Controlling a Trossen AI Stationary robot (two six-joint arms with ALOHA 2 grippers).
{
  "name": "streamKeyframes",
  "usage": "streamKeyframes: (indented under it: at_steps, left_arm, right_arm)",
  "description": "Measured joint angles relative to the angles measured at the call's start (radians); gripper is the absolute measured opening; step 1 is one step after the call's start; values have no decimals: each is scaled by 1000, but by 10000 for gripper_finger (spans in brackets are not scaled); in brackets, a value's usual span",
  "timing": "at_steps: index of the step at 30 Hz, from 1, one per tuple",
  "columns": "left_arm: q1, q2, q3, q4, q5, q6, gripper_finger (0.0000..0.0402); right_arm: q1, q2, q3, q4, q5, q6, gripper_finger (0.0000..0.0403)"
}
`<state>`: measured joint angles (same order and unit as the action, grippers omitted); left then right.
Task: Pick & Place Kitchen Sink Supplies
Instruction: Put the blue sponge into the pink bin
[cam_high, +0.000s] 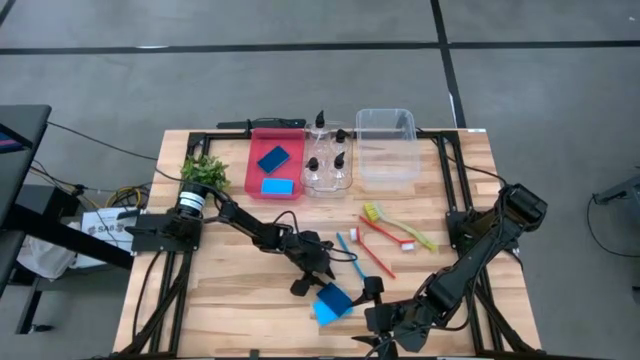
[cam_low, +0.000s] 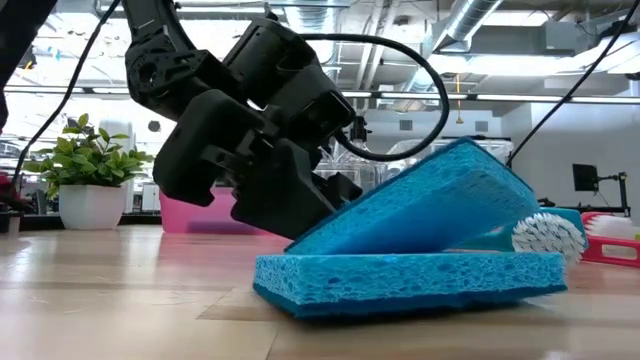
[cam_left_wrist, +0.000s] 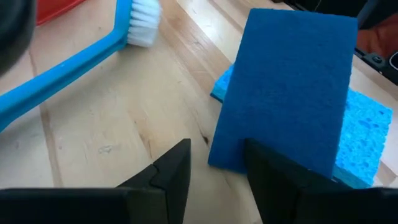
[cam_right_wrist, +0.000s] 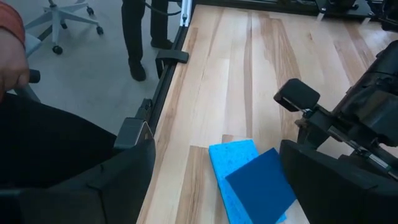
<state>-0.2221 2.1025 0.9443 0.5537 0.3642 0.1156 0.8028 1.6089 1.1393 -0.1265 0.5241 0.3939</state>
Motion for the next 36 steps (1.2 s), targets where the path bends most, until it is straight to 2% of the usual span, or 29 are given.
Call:
streamKeyframes:
  at_steps: [3,8,10,17,28,33,36]
  left_arm:
    - [5,0,0,-3,5,41,122]
    - [10,-4,-1,-12,41,149,29]
    - [17,-15,-3,-21,41,162,10]
    - [20,-127,-37,-26,41,161,4]
    - [0,-395,-197,-23,49,133,5]
    - [-36,-431,-261,-21,45,74,12]
    - [-43,-427,-263,-4,-46,71,19]
  right_arm:
    - [0,0,0,0,0,3,337]
    - [0,0,0,0,0,8,337]
    - [0,0,0,0,0,8,337]
    - [0,0,0,-1,0,8,337]
    - [0,0,0,-3,0,10,337]
    - [0,0,0,-2,0,9,337]
    - [-2,0,0,-1,0,8,337]
